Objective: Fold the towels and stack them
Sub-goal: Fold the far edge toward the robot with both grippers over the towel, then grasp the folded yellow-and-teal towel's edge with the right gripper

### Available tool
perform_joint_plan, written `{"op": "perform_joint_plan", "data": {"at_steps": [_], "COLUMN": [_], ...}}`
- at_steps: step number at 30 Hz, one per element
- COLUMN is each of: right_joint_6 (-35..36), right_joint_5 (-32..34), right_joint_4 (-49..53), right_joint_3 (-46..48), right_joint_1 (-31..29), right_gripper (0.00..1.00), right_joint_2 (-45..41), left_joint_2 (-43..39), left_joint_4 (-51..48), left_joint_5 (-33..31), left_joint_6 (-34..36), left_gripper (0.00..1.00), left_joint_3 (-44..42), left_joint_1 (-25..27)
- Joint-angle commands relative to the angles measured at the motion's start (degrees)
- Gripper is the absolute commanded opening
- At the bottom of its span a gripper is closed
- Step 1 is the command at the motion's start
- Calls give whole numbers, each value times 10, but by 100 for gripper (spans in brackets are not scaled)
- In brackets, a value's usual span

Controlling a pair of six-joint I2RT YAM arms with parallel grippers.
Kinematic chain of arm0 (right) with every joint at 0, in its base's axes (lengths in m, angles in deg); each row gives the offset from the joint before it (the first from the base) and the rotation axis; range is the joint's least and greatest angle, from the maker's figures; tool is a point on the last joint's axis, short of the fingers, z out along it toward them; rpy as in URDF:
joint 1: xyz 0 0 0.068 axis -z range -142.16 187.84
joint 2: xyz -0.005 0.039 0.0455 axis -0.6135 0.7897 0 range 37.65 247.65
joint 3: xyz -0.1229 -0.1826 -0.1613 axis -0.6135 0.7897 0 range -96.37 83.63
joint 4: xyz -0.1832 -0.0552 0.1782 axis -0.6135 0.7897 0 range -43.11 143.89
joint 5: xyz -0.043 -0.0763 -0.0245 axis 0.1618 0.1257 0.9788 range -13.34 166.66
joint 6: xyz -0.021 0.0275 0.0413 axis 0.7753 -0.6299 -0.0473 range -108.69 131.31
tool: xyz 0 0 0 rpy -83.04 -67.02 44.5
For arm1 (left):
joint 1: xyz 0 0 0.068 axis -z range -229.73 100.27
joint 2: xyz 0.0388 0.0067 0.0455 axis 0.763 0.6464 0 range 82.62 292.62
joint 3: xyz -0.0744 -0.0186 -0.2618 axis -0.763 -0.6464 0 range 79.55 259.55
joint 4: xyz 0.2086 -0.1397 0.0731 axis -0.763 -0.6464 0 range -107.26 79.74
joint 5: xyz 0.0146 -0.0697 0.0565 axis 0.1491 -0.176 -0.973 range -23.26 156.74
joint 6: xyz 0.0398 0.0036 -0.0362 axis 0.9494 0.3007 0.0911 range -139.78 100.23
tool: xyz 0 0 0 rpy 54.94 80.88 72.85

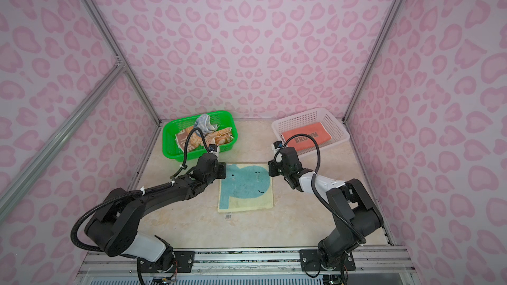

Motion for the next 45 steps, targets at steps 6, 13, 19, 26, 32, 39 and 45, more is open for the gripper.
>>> {"op": "perform_joint_plan", "data": {"at_steps": [6,13,19,26,32,39,45], "right_joint_6": [-2,12,-13,-54,-76,-82,-101], "right_joint_5": [-4,19,48,62,65,93,97], "right_joint_4": [13,83,110,93,95,162,186], "right_joint_3": [66,113,168,226,239,225,208], "right_joint_1": [-16,-54,-91,-124,-143,-145,-132], "right_gripper": [0,0,0,0,17,44,55], "right_joint_2": [-94,-190,-244,-248,-231,-282,-319], "left_joint_2": [-105,-201,-248,-231,-239,-303,-348], "left_joint_4": [-7,-51,-93,-101,-97,-151,-192], "left_joint_5": [-27,-70,-77,-87,-100,-114,-131], "left_joint_6": [9,-18,-69,-116,-150,-156,-162], "left_gripper": [2,2,2,2,29,55,58], "left_joint_3": [-56,-115,-155,-182,-213,-220,-193], "left_joint_1": [37,87,124,163,174,184,186]}}
